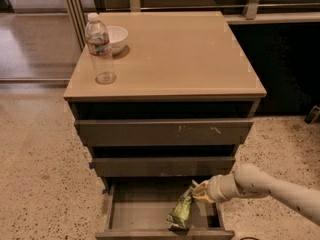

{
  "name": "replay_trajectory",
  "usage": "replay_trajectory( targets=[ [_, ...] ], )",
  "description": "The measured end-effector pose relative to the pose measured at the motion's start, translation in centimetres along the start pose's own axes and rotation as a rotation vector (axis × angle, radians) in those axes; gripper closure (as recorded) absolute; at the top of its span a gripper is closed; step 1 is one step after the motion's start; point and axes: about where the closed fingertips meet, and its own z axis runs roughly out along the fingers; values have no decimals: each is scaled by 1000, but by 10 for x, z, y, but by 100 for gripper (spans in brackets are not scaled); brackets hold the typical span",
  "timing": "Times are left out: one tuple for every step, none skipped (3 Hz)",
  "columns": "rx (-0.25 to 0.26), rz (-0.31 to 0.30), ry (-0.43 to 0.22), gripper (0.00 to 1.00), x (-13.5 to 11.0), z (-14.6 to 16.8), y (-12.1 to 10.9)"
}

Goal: Place green jalapeno chip bag into bottom drawer

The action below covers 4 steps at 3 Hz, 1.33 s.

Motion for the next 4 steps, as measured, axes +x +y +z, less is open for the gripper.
replay_trajectory(
  targets=[
    [34,-16,-44,100,11,31,-8],
    [50,-33,-99,100,18,72,-22],
    [45,-43,-126,100,18,99,-34],
    [15,-52,-112,100,25,134,-43]
  ],
)
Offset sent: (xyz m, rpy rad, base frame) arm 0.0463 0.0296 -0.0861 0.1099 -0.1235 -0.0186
